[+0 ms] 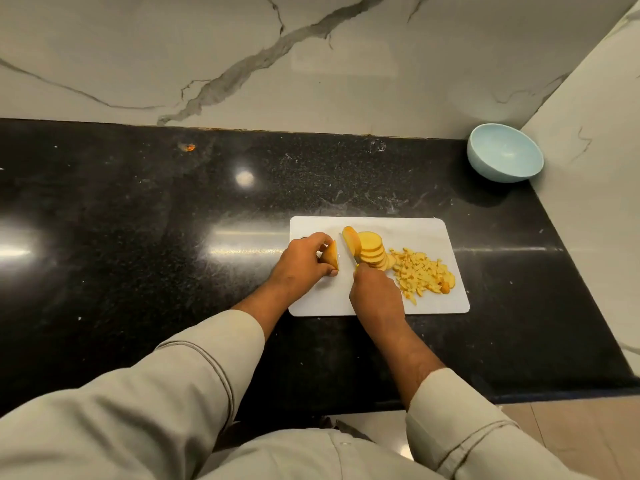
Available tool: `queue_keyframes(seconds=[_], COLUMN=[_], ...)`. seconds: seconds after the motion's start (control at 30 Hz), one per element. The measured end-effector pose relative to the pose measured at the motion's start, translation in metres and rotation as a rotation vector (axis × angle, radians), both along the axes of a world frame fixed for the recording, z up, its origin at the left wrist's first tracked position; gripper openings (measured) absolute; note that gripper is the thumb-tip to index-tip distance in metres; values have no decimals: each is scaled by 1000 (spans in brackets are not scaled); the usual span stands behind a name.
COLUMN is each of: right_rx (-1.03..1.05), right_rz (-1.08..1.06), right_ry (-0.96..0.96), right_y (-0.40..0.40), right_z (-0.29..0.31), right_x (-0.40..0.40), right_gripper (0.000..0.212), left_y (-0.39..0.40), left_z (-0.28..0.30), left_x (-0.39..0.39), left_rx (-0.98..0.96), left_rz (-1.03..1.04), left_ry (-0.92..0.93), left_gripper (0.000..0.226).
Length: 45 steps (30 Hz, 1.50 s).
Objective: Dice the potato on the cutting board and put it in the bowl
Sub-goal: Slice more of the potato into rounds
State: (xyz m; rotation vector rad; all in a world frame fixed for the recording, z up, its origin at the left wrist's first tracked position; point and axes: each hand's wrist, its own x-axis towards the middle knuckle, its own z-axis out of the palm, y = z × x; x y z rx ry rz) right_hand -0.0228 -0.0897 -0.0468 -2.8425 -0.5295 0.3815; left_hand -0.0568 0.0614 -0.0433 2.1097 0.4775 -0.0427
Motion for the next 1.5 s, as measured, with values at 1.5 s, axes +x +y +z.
queue_keyframes(seconds=[1.5], right_rx=[157], right_rz=[24], right_ry=[-23], right_y=[-10], right_z=[2], right_x=[-48], right_gripper=[49], left_y=[-5], left_z=[-8], left_x=[-21], left_rx=[282], left_rz=[-36], left_ry=[-116], left_gripper=[57])
